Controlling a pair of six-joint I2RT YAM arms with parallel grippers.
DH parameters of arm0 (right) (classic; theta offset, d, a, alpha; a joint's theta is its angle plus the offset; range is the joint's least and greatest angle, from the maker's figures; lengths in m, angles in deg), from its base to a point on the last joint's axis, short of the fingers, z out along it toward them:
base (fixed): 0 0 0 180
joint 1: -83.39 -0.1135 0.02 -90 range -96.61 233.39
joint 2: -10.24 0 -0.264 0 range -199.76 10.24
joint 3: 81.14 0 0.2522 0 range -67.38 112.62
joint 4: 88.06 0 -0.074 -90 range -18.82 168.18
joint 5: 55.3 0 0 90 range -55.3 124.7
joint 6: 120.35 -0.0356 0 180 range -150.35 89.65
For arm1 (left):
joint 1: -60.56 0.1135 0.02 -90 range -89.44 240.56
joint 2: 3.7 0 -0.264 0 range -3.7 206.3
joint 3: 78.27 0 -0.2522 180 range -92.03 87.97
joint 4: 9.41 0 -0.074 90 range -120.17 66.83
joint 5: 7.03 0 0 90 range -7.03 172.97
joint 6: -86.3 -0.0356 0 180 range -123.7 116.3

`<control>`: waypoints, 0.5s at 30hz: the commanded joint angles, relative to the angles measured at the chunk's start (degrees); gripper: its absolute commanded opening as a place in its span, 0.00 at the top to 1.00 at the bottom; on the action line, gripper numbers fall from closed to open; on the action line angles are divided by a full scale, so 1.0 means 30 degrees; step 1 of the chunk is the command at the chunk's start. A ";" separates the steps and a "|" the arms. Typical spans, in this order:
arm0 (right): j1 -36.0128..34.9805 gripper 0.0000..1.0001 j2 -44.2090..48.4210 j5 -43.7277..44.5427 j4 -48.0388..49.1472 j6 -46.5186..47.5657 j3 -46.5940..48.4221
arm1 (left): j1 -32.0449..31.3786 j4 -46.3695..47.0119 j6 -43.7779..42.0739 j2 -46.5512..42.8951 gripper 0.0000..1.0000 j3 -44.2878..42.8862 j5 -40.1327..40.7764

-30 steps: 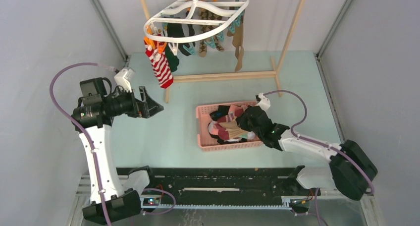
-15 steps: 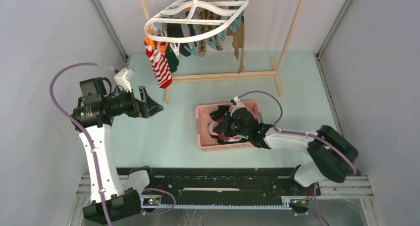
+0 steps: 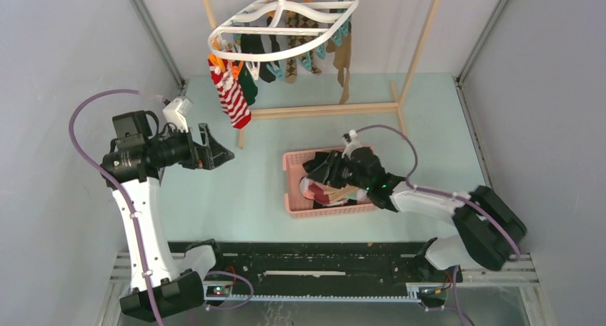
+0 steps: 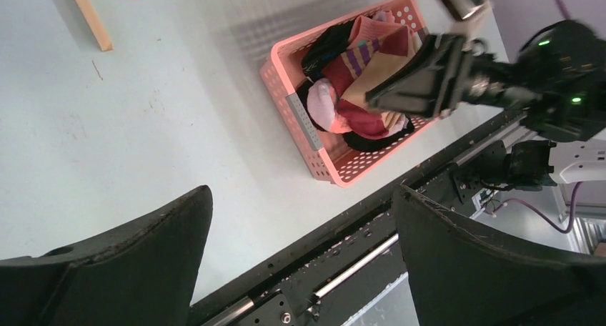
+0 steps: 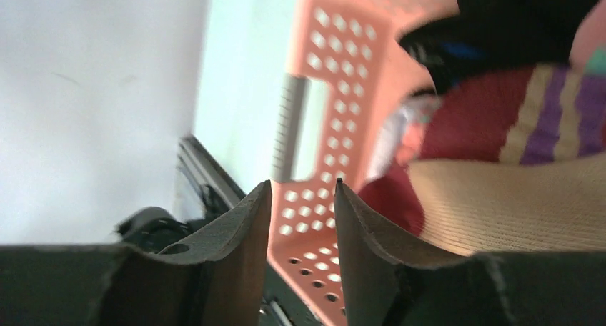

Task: Remove the socks clipped to the hanger
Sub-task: Place the sock in the bin.

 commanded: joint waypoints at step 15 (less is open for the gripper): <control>0.4441 0.66 0.0471 0.1621 0.0127 0.0353 -0.2284 | 0.0815 0.0355 -0.0264 0.0306 0.00 -0.1064 -0.0676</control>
